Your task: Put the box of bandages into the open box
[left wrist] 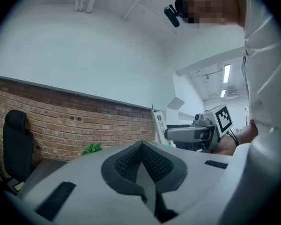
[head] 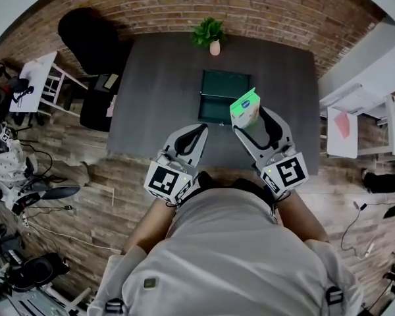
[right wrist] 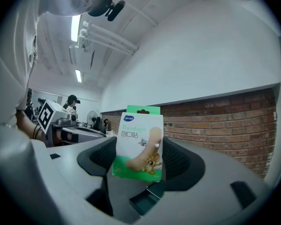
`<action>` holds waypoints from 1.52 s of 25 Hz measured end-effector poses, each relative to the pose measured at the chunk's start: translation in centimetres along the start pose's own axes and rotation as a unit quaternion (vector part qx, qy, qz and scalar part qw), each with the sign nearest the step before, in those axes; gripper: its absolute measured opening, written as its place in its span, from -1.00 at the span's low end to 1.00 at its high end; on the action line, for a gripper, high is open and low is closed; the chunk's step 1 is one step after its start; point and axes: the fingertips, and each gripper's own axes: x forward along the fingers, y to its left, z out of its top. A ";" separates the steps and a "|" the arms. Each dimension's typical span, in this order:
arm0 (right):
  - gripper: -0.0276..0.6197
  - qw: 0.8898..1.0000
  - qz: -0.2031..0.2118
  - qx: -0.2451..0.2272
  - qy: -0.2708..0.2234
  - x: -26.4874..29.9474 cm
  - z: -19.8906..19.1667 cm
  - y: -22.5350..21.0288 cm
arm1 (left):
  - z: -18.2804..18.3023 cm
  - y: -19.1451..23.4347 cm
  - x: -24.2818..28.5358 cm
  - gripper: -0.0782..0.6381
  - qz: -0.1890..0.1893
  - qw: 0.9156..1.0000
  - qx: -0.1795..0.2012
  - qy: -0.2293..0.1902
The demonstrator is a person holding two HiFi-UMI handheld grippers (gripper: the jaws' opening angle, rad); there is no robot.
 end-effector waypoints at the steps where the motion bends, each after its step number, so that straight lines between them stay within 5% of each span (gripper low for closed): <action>1: 0.01 1.000 -0.003 -0.003 0.005 0.5 -0.2 0.2 | -0.2 0.5 0.0 -0.74 -0.007 1.000 -0.001 0.002; 8: 0.01 0.999 -0.004 0.002 0.051 3.2 -3.8 -0.2 | -2.7 2.8 0.3 -0.74 -0.022 0.999 -0.023 0.022; 16: 0.01 0.995 0.013 0.020 0.101 6.7 -8.9 -3.5 | -6.0 5.9 2.3 -0.74 0.001 0.998 -0.042 0.049; 38: 0.01 0.964 0.126 -0.002 0.233 14.6 -23.3 -8.2 | -16.7 12.5 10.1 -0.74 0.039 0.986 -0.093 0.130</action>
